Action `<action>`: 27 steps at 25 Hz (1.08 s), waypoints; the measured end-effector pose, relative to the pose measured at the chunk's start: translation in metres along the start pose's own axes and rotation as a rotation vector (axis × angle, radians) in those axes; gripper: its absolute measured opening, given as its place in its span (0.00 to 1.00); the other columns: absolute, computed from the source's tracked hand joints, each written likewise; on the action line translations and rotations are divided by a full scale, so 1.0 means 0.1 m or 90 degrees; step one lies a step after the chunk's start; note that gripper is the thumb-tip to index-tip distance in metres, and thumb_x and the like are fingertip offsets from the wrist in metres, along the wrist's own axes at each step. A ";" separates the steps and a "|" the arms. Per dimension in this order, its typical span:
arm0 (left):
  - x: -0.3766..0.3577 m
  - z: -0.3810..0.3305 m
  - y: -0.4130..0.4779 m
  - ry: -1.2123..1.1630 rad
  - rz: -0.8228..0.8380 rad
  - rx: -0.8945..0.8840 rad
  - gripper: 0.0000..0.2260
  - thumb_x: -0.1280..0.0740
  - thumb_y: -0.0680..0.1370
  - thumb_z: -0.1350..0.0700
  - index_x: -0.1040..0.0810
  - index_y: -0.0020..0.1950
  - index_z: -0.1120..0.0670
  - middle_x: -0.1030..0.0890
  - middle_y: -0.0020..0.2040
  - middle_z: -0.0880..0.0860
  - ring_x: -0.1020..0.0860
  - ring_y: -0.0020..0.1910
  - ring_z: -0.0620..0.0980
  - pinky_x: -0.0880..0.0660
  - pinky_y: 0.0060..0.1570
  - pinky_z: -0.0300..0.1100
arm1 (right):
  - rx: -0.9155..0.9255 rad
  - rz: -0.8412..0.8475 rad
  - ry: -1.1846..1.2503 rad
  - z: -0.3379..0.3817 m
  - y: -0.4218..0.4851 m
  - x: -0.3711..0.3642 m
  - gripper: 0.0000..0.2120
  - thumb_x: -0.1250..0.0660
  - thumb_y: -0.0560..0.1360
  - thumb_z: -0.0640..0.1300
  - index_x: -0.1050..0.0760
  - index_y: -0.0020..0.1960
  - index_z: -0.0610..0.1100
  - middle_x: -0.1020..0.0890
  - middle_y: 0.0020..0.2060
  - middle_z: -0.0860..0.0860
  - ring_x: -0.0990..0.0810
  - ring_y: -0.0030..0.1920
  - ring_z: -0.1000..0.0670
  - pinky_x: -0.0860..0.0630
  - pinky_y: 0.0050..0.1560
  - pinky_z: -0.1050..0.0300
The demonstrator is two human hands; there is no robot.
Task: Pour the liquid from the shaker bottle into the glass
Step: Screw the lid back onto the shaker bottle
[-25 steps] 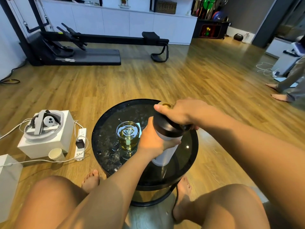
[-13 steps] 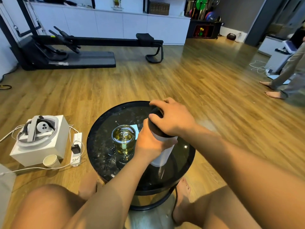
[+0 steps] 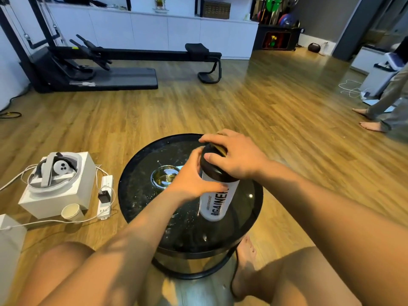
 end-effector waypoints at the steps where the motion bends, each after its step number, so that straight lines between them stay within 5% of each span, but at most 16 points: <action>1: -0.04 -0.03 0.02 0.011 -0.012 0.011 0.43 0.15 0.62 0.58 0.33 0.70 0.50 0.22 0.60 0.43 0.22 0.61 0.41 0.25 0.51 0.33 | -0.015 -0.020 -0.006 -0.01 0.01 -0.01 0.20 0.39 0.74 0.59 0.29 0.66 0.63 0.24 0.56 0.52 0.24 0.57 0.46 0.30 0.56 0.51; 4: -0.23 -0.10 -0.06 0.061 -0.164 0.062 0.41 0.17 0.54 0.40 0.31 0.62 0.47 0.20 0.54 0.47 0.20 0.54 0.49 0.21 0.49 0.47 | -0.101 -0.105 -0.060 -0.08 0.05 -0.03 0.20 0.44 0.76 0.58 0.31 0.67 0.62 0.23 0.58 0.47 0.24 0.57 0.41 0.32 0.53 0.50; 7: -0.36 -0.12 -0.21 0.074 -0.302 0.066 0.47 0.26 0.50 0.31 0.34 0.64 0.48 0.22 0.57 0.49 0.21 0.58 0.53 0.23 0.55 0.57 | -0.074 -0.111 -0.047 -0.02 0.06 -0.05 0.19 0.43 0.75 0.58 0.30 0.66 0.63 0.22 0.54 0.47 0.24 0.54 0.42 0.34 0.50 0.51; 13: -0.11 -0.01 0.01 0.056 -0.130 0.010 0.41 0.19 0.50 0.39 0.29 0.59 0.46 0.20 0.55 0.46 0.20 0.56 0.46 0.21 0.51 0.46 | -0.009 -0.043 -0.018 -0.02 0.07 -0.01 0.18 0.40 0.75 0.57 0.29 0.65 0.63 0.22 0.55 0.50 0.24 0.57 0.44 0.33 0.51 0.52; 16: -0.19 0.03 -0.01 0.087 -0.200 0.027 0.42 0.20 0.51 0.35 0.31 0.60 0.44 0.21 0.54 0.42 0.21 0.56 0.45 0.22 0.50 0.44 | -0.041 -0.083 -0.025 -0.02 0.10 -0.05 0.18 0.42 0.76 0.55 0.29 0.65 0.62 0.22 0.55 0.48 0.24 0.57 0.43 0.33 0.52 0.50; 19: -0.32 -0.02 -0.12 0.075 -0.324 0.022 0.48 0.24 0.50 0.31 0.31 0.66 0.49 0.22 0.58 0.47 0.21 0.59 0.51 0.22 0.53 0.52 | -0.066 -0.102 -0.032 -0.01 0.12 -0.06 0.18 0.44 0.77 0.53 0.29 0.65 0.62 0.21 0.55 0.47 0.24 0.56 0.42 0.31 0.53 0.49; 22: -0.28 0.01 -0.12 0.086 -0.323 -0.002 0.49 0.19 0.52 0.34 0.33 0.68 0.50 0.23 0.60 0.48 0.23 0.61 0.50 0.23 0.57 0.53 | -0.032 -0.048 0.013 -0.02 0.12 -0.04 0.17 0.42 0.77 0.52 0.28 0.65 0.62 0.21 0.56 0.49 0.25 0.59 0.45 0.30 0.56 0.49; 27: -0.17 0.14 0.05 0.054 -0.191 -0.003 0.51 0.18 0.51 0.36 0.35 0.70 0.44 0.22 0.58 0.40 0.22 0.59 0.42 0.25 0.50 0.33 | 0.002 -0.023 0.057 -0.03 0.13 -0.03 0.17 0.39 0.77 0.50 0.26 0.64 0.61 0.21 0.56 0.50 0.26 0.60 0.47 0.30 0.61 0.45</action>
Point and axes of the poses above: each hand's wrist, its own y-axis towards the middle knuckle, its own x-axis out of the back of the hand, z = x × y, the point moved 6 cm from there along y, towards the middle knuckle
